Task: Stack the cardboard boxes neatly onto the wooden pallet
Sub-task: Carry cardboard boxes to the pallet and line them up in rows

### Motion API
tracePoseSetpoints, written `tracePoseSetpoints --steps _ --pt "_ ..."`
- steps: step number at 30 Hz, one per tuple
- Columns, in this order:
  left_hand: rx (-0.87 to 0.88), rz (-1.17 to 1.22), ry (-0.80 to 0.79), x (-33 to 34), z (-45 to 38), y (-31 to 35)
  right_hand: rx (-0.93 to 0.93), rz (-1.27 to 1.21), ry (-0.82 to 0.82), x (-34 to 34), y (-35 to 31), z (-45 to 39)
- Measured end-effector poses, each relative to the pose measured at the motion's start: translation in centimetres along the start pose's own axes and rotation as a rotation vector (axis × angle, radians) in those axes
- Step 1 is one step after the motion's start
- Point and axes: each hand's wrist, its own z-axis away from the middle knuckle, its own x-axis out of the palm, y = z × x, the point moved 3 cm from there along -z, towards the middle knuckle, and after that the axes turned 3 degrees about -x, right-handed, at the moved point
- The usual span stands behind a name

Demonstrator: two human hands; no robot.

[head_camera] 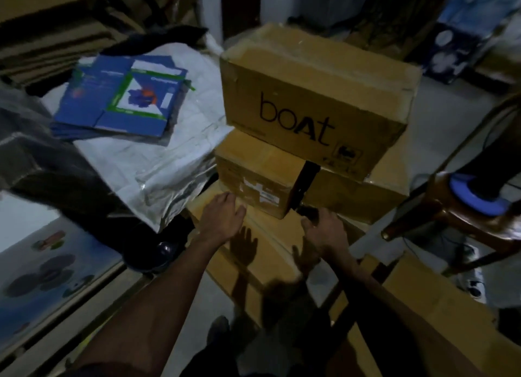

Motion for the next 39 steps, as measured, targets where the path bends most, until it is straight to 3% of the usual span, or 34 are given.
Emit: tracePoseSetpoints --steps 3,7,14,21,28,34,39 --pt "0.085 0.037 0.015 -3.3 -5.5 0.9 0.039 -0.026 0.101 -1.9 -2.9 -1.7" --pt "0.068 0.248 0.040 -8.0 -11.3 3.7 0.054 -0.065 0.282 -5.9 -6.0 -4.1" --pt "-0.194 0.633 0.166 -12.4 -19.5 5.1 0.080 -0.079 0.605 -13.0 -7.6 -9.1" --pt "-0.292 0.870 0.185 -14.7 -28.7 3.8 0.284 -0.134 0.745 -17.1 -7.0 -14.3" --pt "-0.265 1.028 0.133 -16.0 -37.2 3.7 0.577 -0.554 0.849 -17.8 -3.8 -19.5" --pt "-0.195 1.203 0.084 -15.5 -39.0 3.0 0.632 -0.827 0.965 -17.2 -2.8 -20.9" --pt "-0.190 1.274 0.073 -15.5 -38.7 3.1 0.638 -0.888 0.992 -16.9 -2.9 -21.0"
